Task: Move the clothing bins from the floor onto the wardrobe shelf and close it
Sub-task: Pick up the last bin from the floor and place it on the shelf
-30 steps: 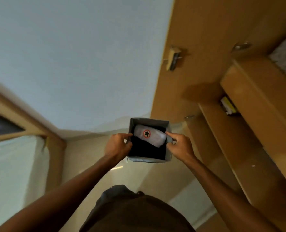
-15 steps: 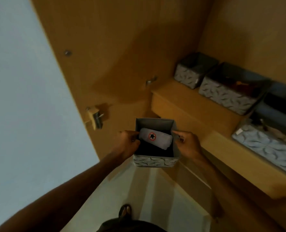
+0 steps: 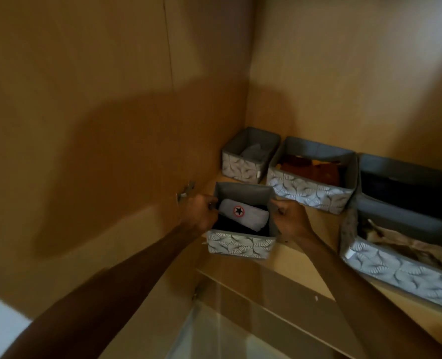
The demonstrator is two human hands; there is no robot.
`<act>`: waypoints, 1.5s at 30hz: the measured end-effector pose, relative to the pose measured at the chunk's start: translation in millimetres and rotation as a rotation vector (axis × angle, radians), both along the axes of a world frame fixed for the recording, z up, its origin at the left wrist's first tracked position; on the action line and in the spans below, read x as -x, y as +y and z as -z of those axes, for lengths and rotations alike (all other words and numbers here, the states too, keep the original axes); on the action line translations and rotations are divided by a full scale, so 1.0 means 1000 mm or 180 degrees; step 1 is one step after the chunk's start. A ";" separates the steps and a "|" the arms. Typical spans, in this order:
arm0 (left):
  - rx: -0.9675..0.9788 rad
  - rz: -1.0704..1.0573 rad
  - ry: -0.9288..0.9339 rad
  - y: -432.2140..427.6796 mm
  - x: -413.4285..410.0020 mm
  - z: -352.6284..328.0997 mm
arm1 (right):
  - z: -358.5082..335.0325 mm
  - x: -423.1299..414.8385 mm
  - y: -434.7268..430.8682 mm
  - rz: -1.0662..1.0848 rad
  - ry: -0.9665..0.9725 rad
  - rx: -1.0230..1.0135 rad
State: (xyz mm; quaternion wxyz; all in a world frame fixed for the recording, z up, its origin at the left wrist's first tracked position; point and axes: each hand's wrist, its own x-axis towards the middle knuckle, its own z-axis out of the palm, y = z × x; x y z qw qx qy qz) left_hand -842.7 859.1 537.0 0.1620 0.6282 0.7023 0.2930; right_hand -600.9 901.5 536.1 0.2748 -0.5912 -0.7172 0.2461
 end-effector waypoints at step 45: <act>0.1052 0.1001 0.1734 0.107 0.062 0.030 | 0.034 0.100 0.104 -0.0308 0.0403 -0.0025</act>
